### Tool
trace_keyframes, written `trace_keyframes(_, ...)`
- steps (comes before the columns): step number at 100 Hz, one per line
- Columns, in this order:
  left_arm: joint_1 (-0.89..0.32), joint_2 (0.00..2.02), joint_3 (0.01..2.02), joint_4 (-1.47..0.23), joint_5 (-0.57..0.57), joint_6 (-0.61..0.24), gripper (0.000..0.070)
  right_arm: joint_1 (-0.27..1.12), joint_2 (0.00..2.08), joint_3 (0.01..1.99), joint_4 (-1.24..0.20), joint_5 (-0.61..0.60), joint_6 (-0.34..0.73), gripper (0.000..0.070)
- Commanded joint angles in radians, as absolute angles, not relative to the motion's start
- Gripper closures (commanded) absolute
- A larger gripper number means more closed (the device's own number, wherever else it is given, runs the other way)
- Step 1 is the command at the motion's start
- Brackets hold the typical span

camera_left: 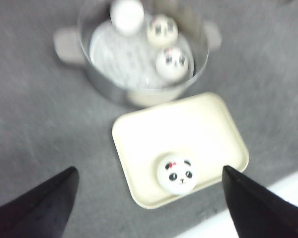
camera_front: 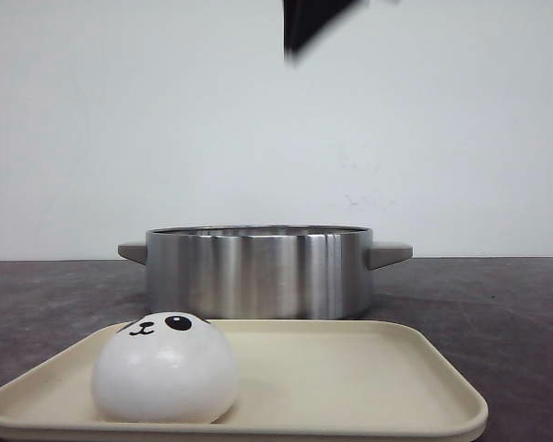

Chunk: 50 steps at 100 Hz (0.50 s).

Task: Steam buns
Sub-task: 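Open the right gripper and raise it away from the pot, then lower the left gripper onto the last bun and grasp it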

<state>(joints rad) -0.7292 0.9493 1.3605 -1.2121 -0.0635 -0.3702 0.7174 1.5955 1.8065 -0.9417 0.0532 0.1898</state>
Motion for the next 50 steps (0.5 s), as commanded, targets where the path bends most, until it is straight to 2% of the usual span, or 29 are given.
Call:
trace_keyframes(1,-0.745,0.954,1.303,-1.155,-0.038,-0.414,0.0154,0.743,1.538,1.832,-0.936,0.061,0.182,0.0688)
trace_keyframes(12,-0.764,0.963,1.15,-1.027,0.053,-0.445,0.0144,0.776,1.424,1.832,-0.915,0.088,0.182,0.0688)
trace_keyframes(28,-0.786,1.018,0.978,-0.884,0.118,-0.487,0.0137,0.792,1.308,1.832,-0.885,0.088,0.183,0.0688)
trace_keyframes(32,-0.794,1.044,0.948,-0.857,0.131,-0.492,0.0104,0.792,1.288,1.832,-0.886,0.088,0.183,0.0688)
trace_keyframes(38,-0.803,1.098,0.924,-0.838,0.133,-0.491,0.0,0.792,1.262,1.832,-0.892,0.09,0.183,0.0688)
trace_keyframes(50,-0.82,1.206,0.923,-0.818,0.133,-0.484,0.0,0.792,1.228,1.832,-0.91,0.125,0.182,0.0688)
